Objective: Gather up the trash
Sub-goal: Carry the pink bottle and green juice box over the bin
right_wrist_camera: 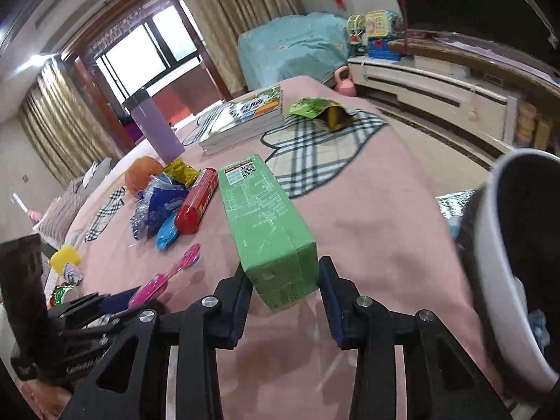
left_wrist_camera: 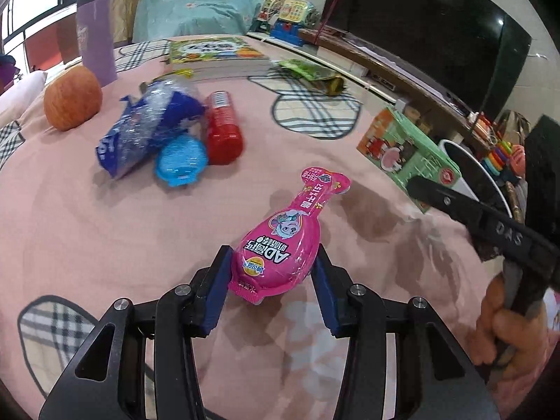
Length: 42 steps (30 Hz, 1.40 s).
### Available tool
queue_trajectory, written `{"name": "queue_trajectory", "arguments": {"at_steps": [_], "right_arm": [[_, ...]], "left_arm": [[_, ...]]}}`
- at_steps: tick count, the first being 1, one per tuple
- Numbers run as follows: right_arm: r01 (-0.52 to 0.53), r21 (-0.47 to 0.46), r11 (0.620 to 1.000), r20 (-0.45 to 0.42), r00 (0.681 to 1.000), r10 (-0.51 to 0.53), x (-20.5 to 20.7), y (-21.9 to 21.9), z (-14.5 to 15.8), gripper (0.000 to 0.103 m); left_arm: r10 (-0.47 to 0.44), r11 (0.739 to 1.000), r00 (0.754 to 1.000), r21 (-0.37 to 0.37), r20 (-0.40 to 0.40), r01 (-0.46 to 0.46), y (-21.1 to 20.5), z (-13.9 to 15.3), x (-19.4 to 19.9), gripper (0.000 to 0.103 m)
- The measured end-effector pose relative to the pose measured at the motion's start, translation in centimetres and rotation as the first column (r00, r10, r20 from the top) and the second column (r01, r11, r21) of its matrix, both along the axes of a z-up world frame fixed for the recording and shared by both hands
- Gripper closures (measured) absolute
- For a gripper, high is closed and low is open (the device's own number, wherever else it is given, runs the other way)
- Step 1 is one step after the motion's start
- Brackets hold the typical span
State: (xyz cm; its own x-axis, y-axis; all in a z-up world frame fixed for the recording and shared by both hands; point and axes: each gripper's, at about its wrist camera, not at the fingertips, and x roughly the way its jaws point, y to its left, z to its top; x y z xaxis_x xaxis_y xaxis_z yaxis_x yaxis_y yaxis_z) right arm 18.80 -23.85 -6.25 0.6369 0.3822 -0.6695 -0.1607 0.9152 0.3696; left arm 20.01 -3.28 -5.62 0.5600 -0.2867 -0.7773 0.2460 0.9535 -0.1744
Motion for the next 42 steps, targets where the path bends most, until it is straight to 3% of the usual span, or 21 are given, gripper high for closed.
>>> {"name": "queue_trajectory", "arguments": {"at_steps": [17,27,42], "right_arm": [[0.145,0.026,0.989,0.051,0.988,-0.146,-7.0,-6.1,2.4,0.067],[0.230,0.033,0.973,0.086,0.969,-0.232,-8.9,-9.9,3.2,0.070],[0.286,0.130,0.949,0.156,0.940,-0.304,-10.5,-13.5,5.1,0.070]], "left_arm": [[-0.122,0.993,0.991,-0.001,0.054,0.122,-6.4,2.7,-2.1,0.060],[-0.188,0.982,0.979,0.011,0.077,0.188,-10.5,3.8,-2.1,0.060],[-0.268,0.964,0.957,0.036,0.111,0.265,-15.3,5.5,-2.2,0.060]]}}
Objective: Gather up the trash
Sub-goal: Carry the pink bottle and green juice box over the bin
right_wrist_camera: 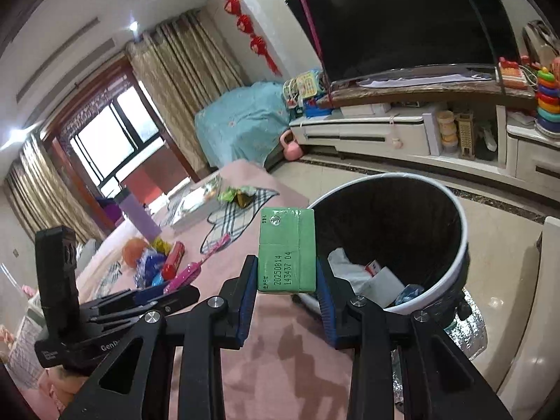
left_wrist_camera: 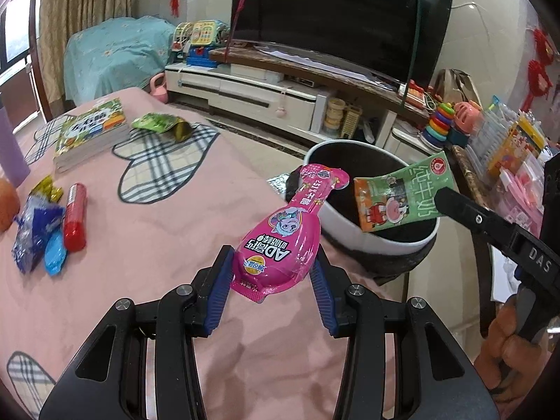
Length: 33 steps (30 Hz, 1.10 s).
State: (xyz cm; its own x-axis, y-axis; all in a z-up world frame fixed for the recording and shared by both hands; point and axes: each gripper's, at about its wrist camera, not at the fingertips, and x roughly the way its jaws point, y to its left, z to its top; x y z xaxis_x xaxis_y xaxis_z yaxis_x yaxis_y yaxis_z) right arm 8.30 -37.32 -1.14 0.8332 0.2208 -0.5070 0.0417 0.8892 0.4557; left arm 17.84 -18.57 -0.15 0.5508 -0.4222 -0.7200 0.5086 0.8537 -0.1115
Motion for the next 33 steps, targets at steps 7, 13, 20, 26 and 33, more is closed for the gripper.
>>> {"name": "queue_trajectory", "arguments": {"at_steps": [7,13,20,26,33], "right_arm": [[0.088,-0.008,0.996,-0.007,0.996,-0.089,-0.3,-2.3,-0.2,0.070],[0.135,-0.003,0.991,-0.037,0.990,-0.135,-0.4,-4.3,-1.2,0.070],[0.147,-0.022,0.989,-0.062,0.987,-0.148,0.1,-5.5,-1.7,0.070],[0.153,-0.030,0.988,-0.073,0.985,-0.155,0.6,-6.0,-1.9,0.070],[0.152,-0.040,0.988,-0.087,0.984,-0.155,1.3,-6.4,-2.1,0.070]], "left_arm": [[-0.039,0.999,0.999,0.011,0.004,0.039,-2.5,0.1,0.2,0.061],[-0.069,0.997,0.998,0.025,0.001,0.069,-4.8,0.0,0.7,0.061],[-0.095,0.994,0.995,0.050,0.006,0.095,-7.1,-0.1,1.4,0.061],[-0.105,0.992,0.994,0.067,0.005,0.105,-8.5,-0.4,2.0,0.061],[-0.110,0.991,0.994,0.079,-0.005,0.110,-9.6,-0.9,2.6,0.061]]}}
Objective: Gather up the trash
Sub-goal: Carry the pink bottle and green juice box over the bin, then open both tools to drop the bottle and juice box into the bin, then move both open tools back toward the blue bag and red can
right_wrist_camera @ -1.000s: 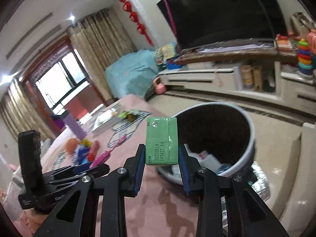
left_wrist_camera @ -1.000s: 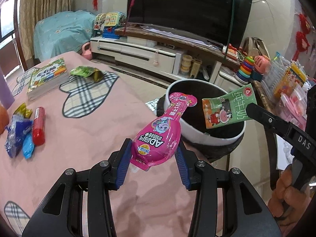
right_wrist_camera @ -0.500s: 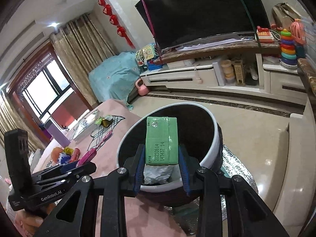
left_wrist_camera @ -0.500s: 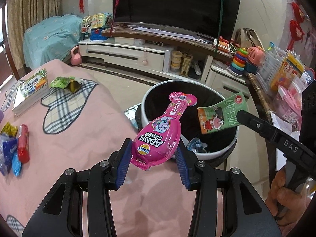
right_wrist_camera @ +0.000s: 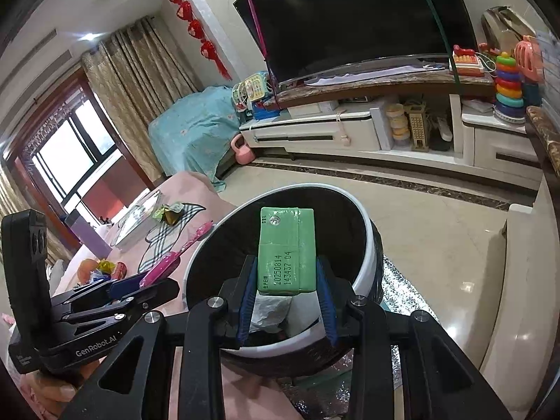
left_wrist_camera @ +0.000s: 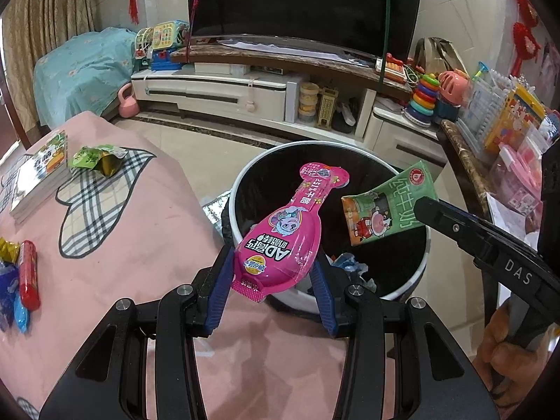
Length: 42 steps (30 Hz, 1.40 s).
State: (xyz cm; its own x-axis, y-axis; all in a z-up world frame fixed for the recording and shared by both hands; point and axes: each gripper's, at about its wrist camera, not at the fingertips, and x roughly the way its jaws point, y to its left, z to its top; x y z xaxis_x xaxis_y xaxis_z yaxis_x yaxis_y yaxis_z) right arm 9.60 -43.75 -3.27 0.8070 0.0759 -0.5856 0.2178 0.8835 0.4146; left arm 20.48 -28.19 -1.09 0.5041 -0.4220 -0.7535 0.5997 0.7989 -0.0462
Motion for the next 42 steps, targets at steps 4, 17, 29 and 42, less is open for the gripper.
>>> {"name": "queue_trajectory", "arguments": {"at_steps": [4,17,29,42], "right_arm": [[-0.003,-0.002,1.000,-0.010,1.000,0.003,0.3,-0.2,-0.1,0.070],[-0.023,0.024,0.999,0.006,1.000,0.023,0.1,0.6,-0.1,0.027],[-0.170,-0.007,0.985,0.043,0.984,0.170,0.6,7.9,0.9,0.006],[-0.281,0.013,0.960,-0.025,0.959,0.281,2.2,15.2,-1.3,0.006]], "left_arm": [[-0.003,1.000,1.000,0.001,-0.015,0.003,-0.4,-0.3,0.2,0.059],[0.086,0.996,0.996,-0.015,-0.025,-0.086,4.0,-0.9,-0.8,0.029],[0.279,0.958,0.957,-0.049,-0.078,-0.283,14.7,-2.7,-1.9,0.027],[0.459,0.883,0.883,-0.055,-0.099,-0.466,25.0,-4.5,-3.3,0.027]]}}
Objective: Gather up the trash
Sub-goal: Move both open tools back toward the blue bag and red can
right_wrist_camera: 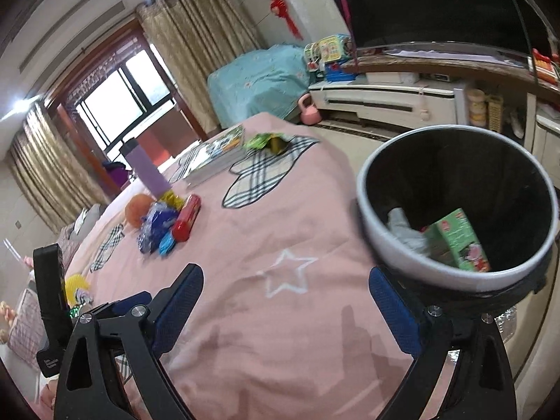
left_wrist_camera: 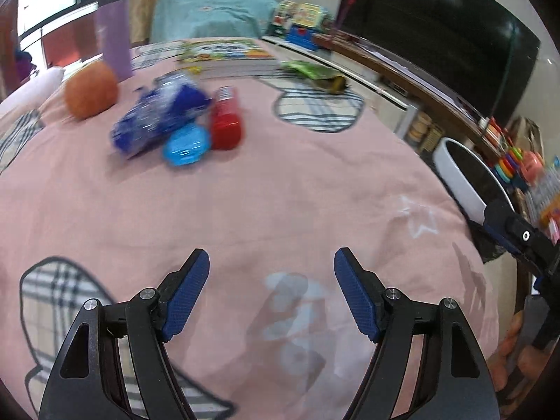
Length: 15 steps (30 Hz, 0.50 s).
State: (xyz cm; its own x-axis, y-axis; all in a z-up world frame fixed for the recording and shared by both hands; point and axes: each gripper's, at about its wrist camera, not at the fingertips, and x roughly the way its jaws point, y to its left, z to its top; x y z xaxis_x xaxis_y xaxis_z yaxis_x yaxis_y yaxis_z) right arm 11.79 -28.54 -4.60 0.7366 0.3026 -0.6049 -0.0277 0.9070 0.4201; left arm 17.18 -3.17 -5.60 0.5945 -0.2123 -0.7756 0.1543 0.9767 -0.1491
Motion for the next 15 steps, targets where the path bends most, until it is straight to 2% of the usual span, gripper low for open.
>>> {"name": "queue_trajectory", "arguments": {"at_steps": [7,15], "right_arm": [[-0.037,-0.047,0.998,0.010,0.999,0.038,0.6,4.1,-0.8,0.006],[-0.115,-0.022,0.993,-0.035,0.993,0.114,2.7,7.7,-1.1,0.006]], "left_arm": [[0.073,0.997,0.997,0.004,0.007,-0.073,3.5,-0.3,-0.1,0.027],[0.142,0.990,0.990,0.008,0.015,-0.142,6.9,-0.3,0.7,0.027]]}}
